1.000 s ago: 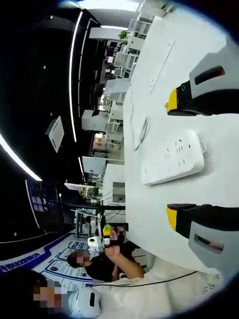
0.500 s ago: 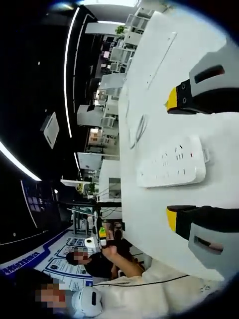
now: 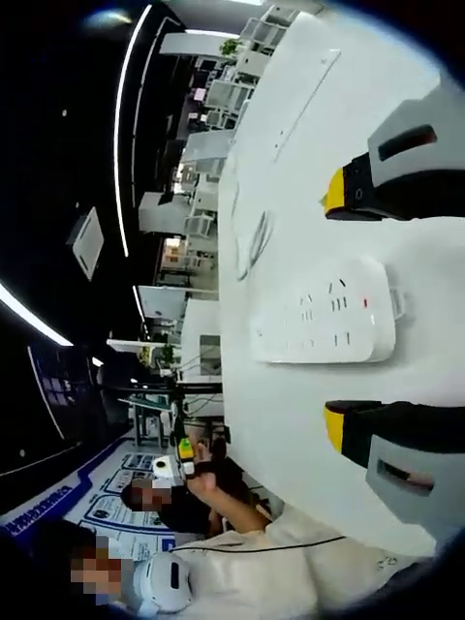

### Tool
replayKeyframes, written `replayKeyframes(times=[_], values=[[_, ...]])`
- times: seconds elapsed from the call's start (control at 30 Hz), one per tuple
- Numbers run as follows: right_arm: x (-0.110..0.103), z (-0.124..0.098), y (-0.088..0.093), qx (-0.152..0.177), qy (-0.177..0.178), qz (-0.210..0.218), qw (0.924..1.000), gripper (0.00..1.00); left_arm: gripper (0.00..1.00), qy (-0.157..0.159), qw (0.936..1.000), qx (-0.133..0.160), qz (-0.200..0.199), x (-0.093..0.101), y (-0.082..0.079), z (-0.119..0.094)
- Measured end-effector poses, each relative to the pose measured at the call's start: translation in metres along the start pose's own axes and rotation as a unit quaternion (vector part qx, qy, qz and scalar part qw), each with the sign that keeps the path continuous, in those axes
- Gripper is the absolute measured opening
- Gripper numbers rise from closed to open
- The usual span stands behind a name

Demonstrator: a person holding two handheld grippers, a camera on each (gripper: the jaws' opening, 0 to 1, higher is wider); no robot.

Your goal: Pick up the power strip scattered on the table, fix it on the side mounting bracket of the table, and press the switch

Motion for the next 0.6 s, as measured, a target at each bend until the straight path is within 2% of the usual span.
replayKeyframes(times=[0.17, 0.3, 0.53, 0.6], values=[[0.003, 0.004, 0.004, -0.017, -0.003, 0.003, 0.9998, 0.71, 0.54, 0.002, 1.0, 0.0, -0.001, 0.001, 0.001, 0.0], [0.004, 0.005, 0.004, -0.008, -0.011, 0.009, 0.9999, 0.71, 0.54, 0.003, 1.0, 0.003, -0.004, 0.0, -0.001, -0.001], [0.003, 0.01, 0.008, -0.009, -0.017, 0.012, 0.9997, 0.71, 0.54, 0.006, 0.9999, 0.01, -0.005, 0.001, -0.005, -0.003], [0.001, 0.012, 0.01, -0.006, -0.023, 0.027, 0.9994, 0.69, 0.54, 0.007, 0.9999, 0.009, -0.005, 0.001, -0.004, -0.003]])
Point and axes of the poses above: the point that each gripper's makers call its tool centre point, and the gripper's own axes: z roughly forward along the fingers, x roughly to its right, y roughly out of its underside, the point moved 5 cm from there along -z, roughly backward along the fingers, and after that the axes turned 10 degrees about -y, right-handed, at the moved point
